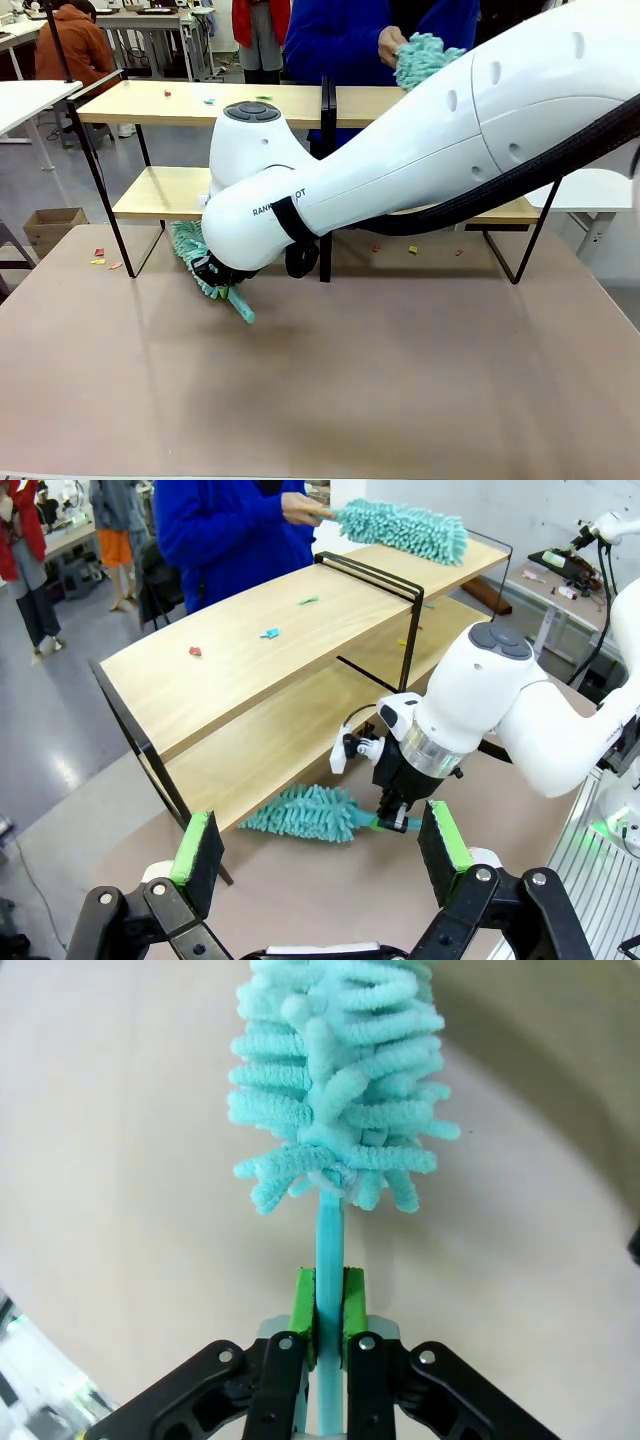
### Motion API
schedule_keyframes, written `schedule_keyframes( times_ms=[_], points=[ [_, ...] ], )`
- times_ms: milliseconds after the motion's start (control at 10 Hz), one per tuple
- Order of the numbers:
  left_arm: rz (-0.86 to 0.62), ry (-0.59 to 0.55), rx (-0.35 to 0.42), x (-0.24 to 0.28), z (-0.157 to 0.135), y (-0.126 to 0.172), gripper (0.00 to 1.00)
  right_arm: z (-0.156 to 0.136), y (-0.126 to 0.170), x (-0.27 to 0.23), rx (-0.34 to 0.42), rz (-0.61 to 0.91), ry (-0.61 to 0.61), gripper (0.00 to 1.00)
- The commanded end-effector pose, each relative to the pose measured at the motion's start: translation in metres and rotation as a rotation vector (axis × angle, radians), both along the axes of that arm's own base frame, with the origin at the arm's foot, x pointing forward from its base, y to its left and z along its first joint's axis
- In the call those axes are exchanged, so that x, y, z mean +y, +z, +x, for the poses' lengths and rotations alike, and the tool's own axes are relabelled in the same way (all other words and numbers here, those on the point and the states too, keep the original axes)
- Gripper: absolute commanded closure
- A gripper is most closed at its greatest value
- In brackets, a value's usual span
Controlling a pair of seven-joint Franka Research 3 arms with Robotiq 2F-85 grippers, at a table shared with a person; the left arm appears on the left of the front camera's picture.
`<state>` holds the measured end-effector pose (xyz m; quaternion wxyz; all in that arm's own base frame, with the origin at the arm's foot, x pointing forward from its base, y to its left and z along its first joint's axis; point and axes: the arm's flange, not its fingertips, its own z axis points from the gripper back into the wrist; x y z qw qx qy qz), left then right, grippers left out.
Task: Clean the shelves.
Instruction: Clean a randomly selected level of the Shelf with the Duster.
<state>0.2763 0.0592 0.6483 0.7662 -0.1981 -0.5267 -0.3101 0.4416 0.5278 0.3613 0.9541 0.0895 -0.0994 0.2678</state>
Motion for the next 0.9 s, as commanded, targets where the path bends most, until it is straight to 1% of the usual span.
schedule_keyframes(
  times_ms=[0,200,400,500,600,700,800],
  points=[
    [-0.003,0.000,-0.003,-0.001,0.001,0.000,0.00,-0.009,0.022,-0.018,-0.002,-0.043,0.216,0.88],
    [-0.003,0.000,-0.003,-0.001,0.001,0.000,0.00,-0.027,0.035,-0.045,0.070,-0.125,0.388,0.88],
    [-0.003,0.000,-0.003,-0.001,0.001,0.000,0.00,-0.050,0.037,-0.071,0.168,-0.191,0.552,0.88],
    [-0.003,0.000,-0.003,-0.001,0.001,0.000,0.00,-0.065,0.040,-0.084,0.234,-0.215,0.673,0.88],
    [-0.003,0.000,-0.003,-0.001,0.001,0.000,0.00,-0.077,0.044,-0.094,0.267,-0.195,0.742,0.88],
    [-0.003,0.000,-0.003,-0.001,0.001,0.000,0.00,-0.092,0.049,-0.108,0.317,-0.127,0.825,0.88],
    [-0.003,0.000,-0.003,-0.001,0.001,0.000,0.00,-0.100,0.051,-0.116,0.308,-0.084,0.830,0.88]
  ],
)
